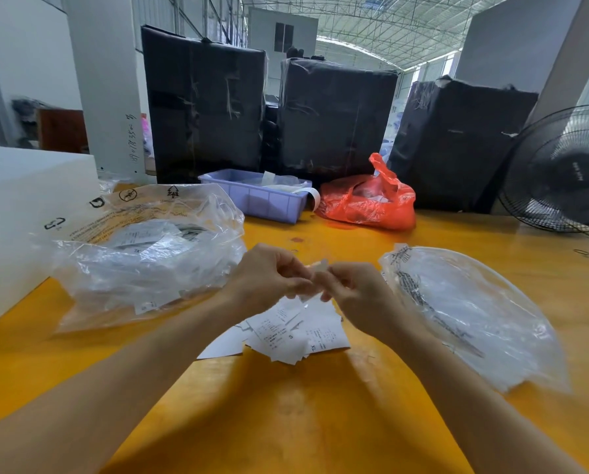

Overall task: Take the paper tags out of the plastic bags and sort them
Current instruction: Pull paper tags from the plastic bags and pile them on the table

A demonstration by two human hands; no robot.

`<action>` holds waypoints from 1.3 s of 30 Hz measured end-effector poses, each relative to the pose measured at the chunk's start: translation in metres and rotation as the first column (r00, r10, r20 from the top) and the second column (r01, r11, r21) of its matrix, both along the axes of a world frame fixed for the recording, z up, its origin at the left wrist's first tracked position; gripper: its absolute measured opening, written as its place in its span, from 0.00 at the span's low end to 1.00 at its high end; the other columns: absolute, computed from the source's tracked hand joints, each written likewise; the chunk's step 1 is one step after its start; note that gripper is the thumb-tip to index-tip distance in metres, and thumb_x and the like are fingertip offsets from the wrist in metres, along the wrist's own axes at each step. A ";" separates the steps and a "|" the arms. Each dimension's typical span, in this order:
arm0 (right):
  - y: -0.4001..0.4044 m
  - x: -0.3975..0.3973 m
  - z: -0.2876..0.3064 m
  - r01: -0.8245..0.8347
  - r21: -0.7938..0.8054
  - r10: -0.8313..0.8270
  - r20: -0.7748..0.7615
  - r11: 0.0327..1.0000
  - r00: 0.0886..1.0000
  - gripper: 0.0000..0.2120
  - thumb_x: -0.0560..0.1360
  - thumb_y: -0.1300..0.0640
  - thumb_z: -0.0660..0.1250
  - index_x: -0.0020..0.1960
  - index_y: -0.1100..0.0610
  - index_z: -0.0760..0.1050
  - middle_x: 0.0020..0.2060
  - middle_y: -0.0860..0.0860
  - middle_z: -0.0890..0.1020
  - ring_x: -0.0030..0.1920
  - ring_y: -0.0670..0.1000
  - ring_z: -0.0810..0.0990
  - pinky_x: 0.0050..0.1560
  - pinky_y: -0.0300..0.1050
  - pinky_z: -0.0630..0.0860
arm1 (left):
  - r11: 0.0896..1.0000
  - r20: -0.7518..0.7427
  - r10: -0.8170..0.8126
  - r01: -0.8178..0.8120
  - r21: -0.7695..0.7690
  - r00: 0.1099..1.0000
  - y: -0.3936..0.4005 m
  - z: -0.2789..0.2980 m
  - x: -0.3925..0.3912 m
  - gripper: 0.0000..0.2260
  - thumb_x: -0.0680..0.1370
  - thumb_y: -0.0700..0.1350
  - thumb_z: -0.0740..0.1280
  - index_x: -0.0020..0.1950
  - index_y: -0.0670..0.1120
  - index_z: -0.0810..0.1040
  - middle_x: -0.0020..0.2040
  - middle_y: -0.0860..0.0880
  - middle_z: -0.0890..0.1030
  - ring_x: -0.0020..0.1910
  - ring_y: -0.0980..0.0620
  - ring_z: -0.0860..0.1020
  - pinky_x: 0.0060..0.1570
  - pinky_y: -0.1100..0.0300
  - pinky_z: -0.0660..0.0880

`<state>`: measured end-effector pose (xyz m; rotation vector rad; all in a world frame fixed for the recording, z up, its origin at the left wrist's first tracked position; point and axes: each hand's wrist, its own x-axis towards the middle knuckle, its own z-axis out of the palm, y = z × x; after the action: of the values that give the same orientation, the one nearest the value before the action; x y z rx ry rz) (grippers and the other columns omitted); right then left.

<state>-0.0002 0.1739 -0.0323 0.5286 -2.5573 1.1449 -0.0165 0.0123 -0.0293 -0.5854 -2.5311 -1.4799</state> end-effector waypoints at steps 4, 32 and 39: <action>0.010 -0.006 0.004 0.148 -0.237 -0.176 -0.101 0.960 0.979 0.04 0.75 0.61 0.67 0.45 0.60 0.81 0.34 0.52 0.82 0.30 0.42 0.79 0.36 0.41 0.76 | 0.983 0.170 0.047 -0.075 0.166 0.984 -0.002 0.002 -0.002 0.05 0.67 0.43 0.76 0.39 0.44 0.83 0.31 0.49 0.81 0.29 0.59 0.77 0.32 0.68 0.74; 0.009 -0.005 0.003 0.039 -0.467 -0.048 -0.007 0.883 0.999 0.02 0.72 0.64 0.71 0.43 0.59 0.79 0.38 0.54 0.84 0.35 0.50 0.84 0.34 0.36 0.76 | 0.925 0.452 -0.159 -0.029 0.380 0.878 -0.001 0.007 0.001 0.06 0.68 0.40 0.74 0.44 0.44 0.82 0.39 0.48 0.85 0.34 0.56 0.82 0.36 0.66 0.77; 0.008 -0.004 0.004 0.023 -0.488 -0.067 -0.073 0.873 0.995 0.02 0.73 0.63 0.71 0.42 0.60 0.78 0.37 0.53 0.84 0.34 0.49 0.84 0.34 0.36 0.77 | 0.913 0.440 -0.204 0.008 0.408 0.874 -0.001 0.006 0.002 0.12 0.63 0.48 0.73 0.43 0.44 0.83 0.39 0.49 0.85 0.34 0.57 0.82 0.37 0.65 0.77</action>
<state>-0.0043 0.1815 -0.0284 0.3776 -2.0755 1.6351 -0.0147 0.0115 -0.0237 -0.3284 -2.4164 -2.3514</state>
